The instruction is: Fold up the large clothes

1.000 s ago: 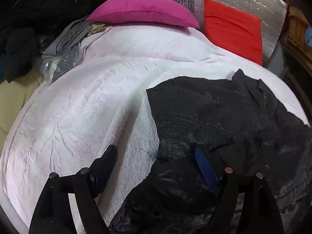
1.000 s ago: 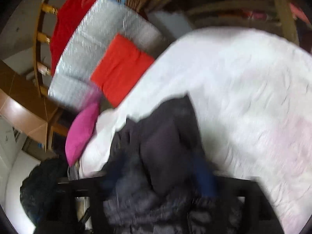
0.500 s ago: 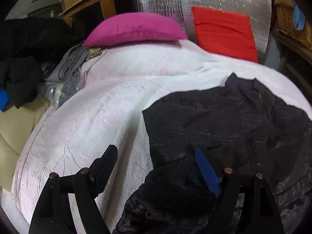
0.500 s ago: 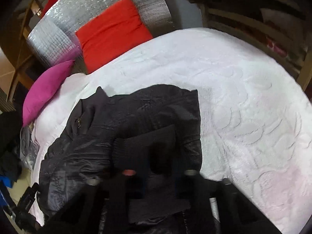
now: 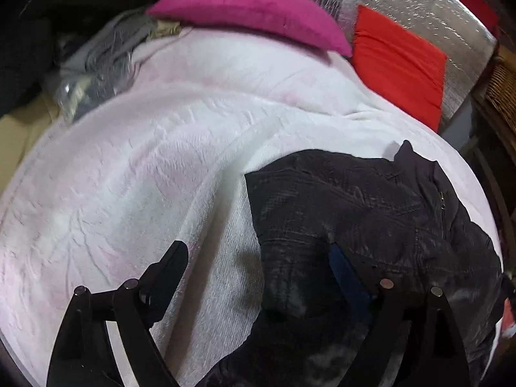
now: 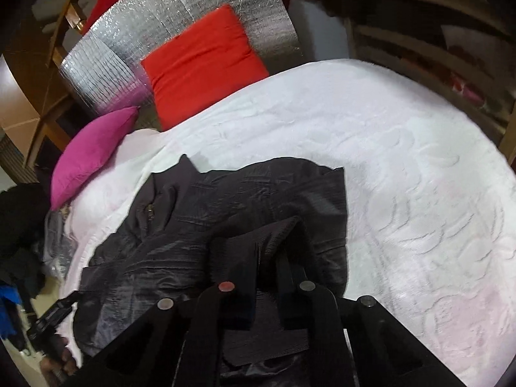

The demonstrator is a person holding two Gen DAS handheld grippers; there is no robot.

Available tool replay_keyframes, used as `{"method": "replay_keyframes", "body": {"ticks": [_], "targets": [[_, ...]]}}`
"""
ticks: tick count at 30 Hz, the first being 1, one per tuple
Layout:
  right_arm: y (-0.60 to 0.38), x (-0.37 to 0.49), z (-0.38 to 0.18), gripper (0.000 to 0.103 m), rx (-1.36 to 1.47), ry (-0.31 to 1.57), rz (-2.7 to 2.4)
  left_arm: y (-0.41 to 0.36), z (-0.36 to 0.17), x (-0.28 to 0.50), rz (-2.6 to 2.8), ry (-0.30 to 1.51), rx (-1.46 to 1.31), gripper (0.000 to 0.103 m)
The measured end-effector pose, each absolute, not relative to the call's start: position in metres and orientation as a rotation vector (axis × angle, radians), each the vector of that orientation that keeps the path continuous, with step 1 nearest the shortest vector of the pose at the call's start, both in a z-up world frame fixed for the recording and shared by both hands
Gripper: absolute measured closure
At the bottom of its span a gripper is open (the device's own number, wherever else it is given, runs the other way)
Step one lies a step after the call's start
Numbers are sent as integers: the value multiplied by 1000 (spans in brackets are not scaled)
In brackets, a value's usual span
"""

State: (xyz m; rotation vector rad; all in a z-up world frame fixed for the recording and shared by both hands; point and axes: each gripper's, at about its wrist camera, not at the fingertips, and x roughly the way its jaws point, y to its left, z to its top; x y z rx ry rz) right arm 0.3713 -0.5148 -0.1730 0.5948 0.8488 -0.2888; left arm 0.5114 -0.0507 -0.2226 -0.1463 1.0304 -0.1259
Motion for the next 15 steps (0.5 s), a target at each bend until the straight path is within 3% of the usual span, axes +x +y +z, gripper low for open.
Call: {"method": "replay_keyframes", "body": {"ticks": [3, 4, 5, 6, 7, 8, 11, 12, 13, 14, 15], "targets": [[-517, 373, -177, 81, 617, 863, -284, -59, -238, 519, -251, 1105, -232, 14], [-517, 373, -178, 63, 623, 866, -277, -63, -241, 519, -277, 1118, -243, 14], [-517, 374, -179, 33, 635, 868, -264, -66, -243, 518, -290, 1121, -242, 14], [-517, 374, -180, 24, 650, 861, -255, -70, -243, 516, -298, 1115, -233, 15], [-516, 372, -179, 23, 665, 840, -246, -73, -242, 514, -306, 1097, -221, 27], [-516, 371, -178, 23, 668, 824, -236, -76, -240, 511, -329, 1077, -214, 44], [-510, 377, -179, 25, 635, 847, -209, -87, -229, 503, -328, 1018, -138, 66], [-508, 380, -184, 29, 618, 871, -225, -90, -228, 500, -327, 1007, -117, 69], [-506, 383, -189, 52, 597, 891, -239, -93, -227, 499, -320, 994, -98, 74], [-502, 386, -193, 88, 557, 912, -259, -95, -226, 496, -313, 984, -86, 78], [-500, 389, -195, 90, 522, 928, -281, -96, -224, 494, -306, 971, -85, 80]]}}
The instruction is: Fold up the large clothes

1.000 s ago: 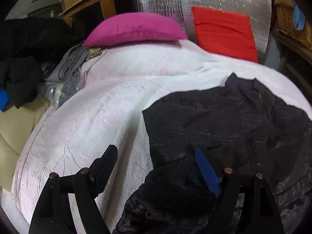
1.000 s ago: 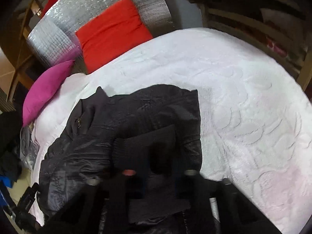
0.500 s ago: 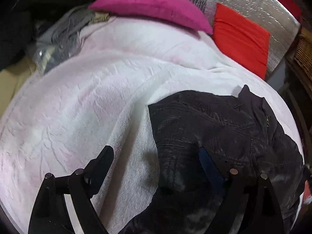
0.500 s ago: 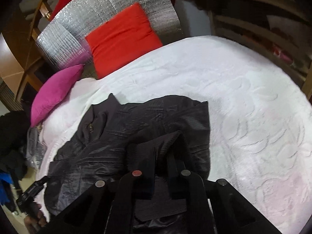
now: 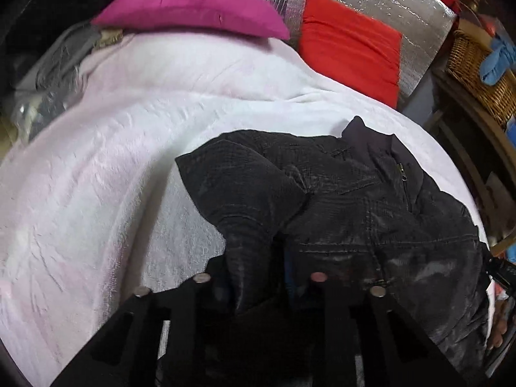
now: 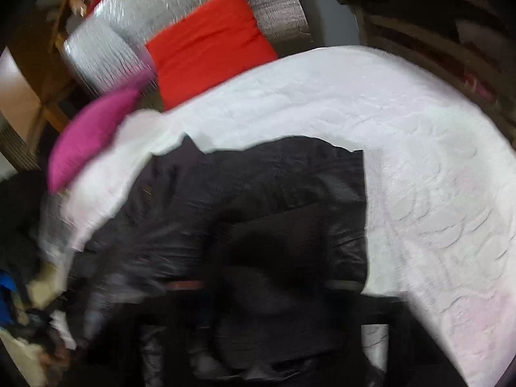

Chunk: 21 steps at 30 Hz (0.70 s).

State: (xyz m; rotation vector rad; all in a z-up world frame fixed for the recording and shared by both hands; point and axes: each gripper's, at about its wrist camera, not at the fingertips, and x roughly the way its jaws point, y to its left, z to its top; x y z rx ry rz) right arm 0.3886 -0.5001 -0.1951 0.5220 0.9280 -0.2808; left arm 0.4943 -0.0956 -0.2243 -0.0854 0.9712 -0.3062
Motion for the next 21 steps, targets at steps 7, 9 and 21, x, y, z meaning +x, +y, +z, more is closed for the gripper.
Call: {"method": "replay_keyframes", "body": {"ticks": [7, 9, 21], "targets": [[-494, 372, -152, 95, 490, 751, -310, -67, -201, 498, -275, 885, -236, 88], [-495, 371, -152, 95, 487, 745, -323, -70, -203, 496, -256, 875, -199, 88], [-515, 385, -206, 93, 649, 958, -307, -81, -231, 500, -135, 972, -40, 63]]}}
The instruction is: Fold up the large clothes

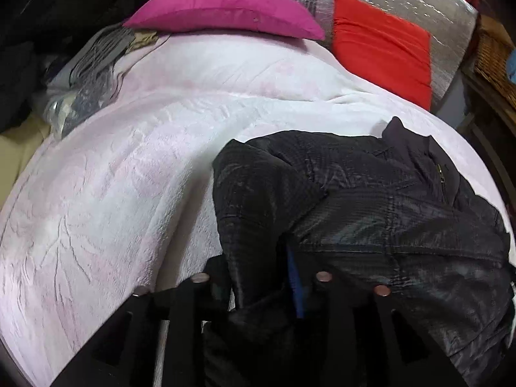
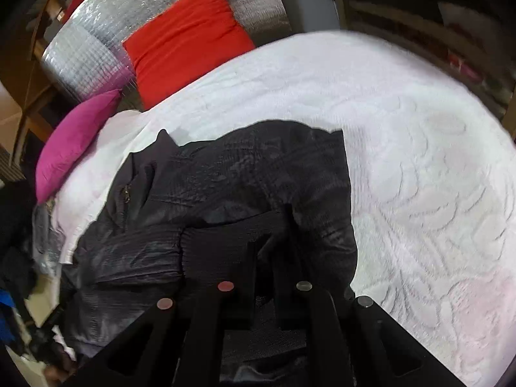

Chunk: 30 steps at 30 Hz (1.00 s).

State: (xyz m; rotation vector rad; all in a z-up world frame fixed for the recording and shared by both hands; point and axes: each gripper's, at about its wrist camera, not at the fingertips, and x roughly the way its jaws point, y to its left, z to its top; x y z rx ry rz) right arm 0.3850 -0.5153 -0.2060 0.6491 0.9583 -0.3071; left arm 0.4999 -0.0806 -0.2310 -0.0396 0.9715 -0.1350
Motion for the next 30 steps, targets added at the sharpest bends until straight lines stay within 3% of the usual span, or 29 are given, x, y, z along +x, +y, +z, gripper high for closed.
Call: {"method": "replay_keyframes", "body": {"ticks": [2, 4, 6, 7, 8, 13, 18, 20, 22, 25, 30], "targets": [[-520, 381, -202, 89, 677, 964, -290, -72, -222, 494, -108, 964, -41, 47], [-525, 373, -188, 83, 681, 935, -302, -65, -210, 488, -89, 938, -37, 42], [-525, 363, -177, 63, 677, 892, -308, -58, -195, 479, -80, 880, -31, 41], [-526, 356, -169, 30, 692, 863, -292, -57, -188, 473, -85, 845, -22, 39], [-527, 351, -165, 15, 707, 840, -280, -57, -180, 466, -96, 810, -11, 36], [-520, 339, -158, 18, 758, 805, -189, -70, -162, 433, -286, 711, -9, 33], [-503, 358, -183, 31, 653, 924, -259, -100, -180, 424, -421, 761, 62, 33], [-499, 366, -200, 47, 597, 989, -275, -110, -197, 431, -435, 842, 94, 33], [-495, 370, -211, 55, 553, 1038, -294, -116, -210, 435, -420, 879, 124, 33], [-491, 363, -196, 88, 496, 1024, -296, -121, -209, 432, -401, 860, 191, 33], [-473, 340, -149, 89, 399, 897, -273, -124, -199, 421, -427, 845, 159, 33]]}}
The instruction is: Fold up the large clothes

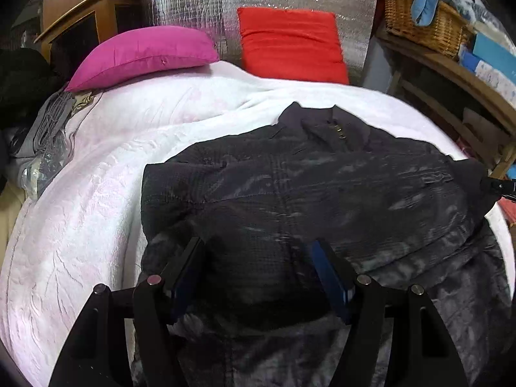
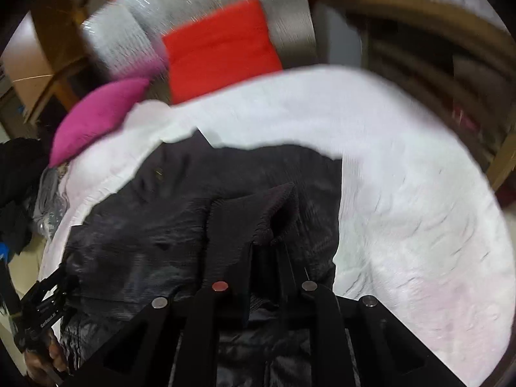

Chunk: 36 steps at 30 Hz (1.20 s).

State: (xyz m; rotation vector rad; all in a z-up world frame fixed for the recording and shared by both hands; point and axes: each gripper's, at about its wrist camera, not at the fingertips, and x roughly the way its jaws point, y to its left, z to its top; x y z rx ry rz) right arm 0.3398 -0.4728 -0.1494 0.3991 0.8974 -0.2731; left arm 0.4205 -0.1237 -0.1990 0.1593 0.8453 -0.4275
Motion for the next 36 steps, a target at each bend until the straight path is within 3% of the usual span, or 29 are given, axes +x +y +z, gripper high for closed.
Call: {"method": "replay_keyframes", "body": {"ticks": [8, 13, 15, 16, 17, 19, 23, 25, 26, 28, 32, 36], "targets": [[-499, 350, -211, 88, 448, 1063, -349, -149, -225, 416, -411, 872, 311, 33], [-519, 340, -187, 80, 598, 996, -320, -135, -211, 418, -438, 863, 219, 33], [-523, 331, -171, 61, 576, 921, -372, -124, -202, 421, -425, 847, 166, 33], [-524, 326, -164, 25, 556, 886, -403, -120, -199, 423, -416, 836, 146, 33], [-524, 321, -157, 14, 539, 834, -433, -115, -195, 425, -402, 820, 122, 33], [-517, 320, -143, 14, 521, 723, -419, -107, -192, 430, -349, 803, 93, 29], [-487, 333, -139, 17, 396, 738, -372, -102, -203, 441, -240, 841, 89, 28], [-469, 345, -147, 26, 339, 793, -334, -103, -213, 447, -195, 879, 118, 26], [-460, 346, -153, 32, 326, 815, -323, -104, -220, 449, -181, 897, 128, 20], [-449, 358, -168, 33, 297, 899, -302, -105, -230, 454, -169, 931, 137, 15], [-436, 371, -204, 37, 265, 1065, -289, -104, -234, 453, -187, 941, 148, 14], [-440, 372, -208, 38, 284, 1079, -287, -99, -230, 453, -205, 948, 135, 15]]}}
